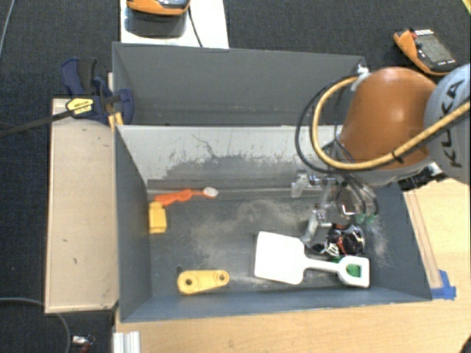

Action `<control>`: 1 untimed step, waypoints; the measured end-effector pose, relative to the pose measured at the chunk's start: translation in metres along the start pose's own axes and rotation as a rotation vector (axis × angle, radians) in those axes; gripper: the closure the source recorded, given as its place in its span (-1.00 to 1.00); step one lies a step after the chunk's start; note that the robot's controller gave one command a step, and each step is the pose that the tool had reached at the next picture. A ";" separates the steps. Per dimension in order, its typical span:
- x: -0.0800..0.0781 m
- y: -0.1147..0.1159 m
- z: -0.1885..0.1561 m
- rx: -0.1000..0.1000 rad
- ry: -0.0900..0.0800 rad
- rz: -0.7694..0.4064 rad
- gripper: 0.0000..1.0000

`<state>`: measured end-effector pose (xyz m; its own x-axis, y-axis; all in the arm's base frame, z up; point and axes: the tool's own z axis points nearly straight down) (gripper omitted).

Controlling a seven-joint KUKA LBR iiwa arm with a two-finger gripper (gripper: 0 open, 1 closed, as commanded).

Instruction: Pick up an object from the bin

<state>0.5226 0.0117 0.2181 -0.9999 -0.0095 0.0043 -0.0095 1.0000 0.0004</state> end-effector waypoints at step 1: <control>-0.002 0.000 -0.003 0.000 -0.007 0.000 -1.00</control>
Offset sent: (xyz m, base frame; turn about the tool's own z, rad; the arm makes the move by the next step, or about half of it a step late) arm 0.0506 0.0340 -0.0538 -0.3361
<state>0.5242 0.0116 0.2215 -1.0000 -0.0091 -0.0030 -0.0091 1.0000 0.0004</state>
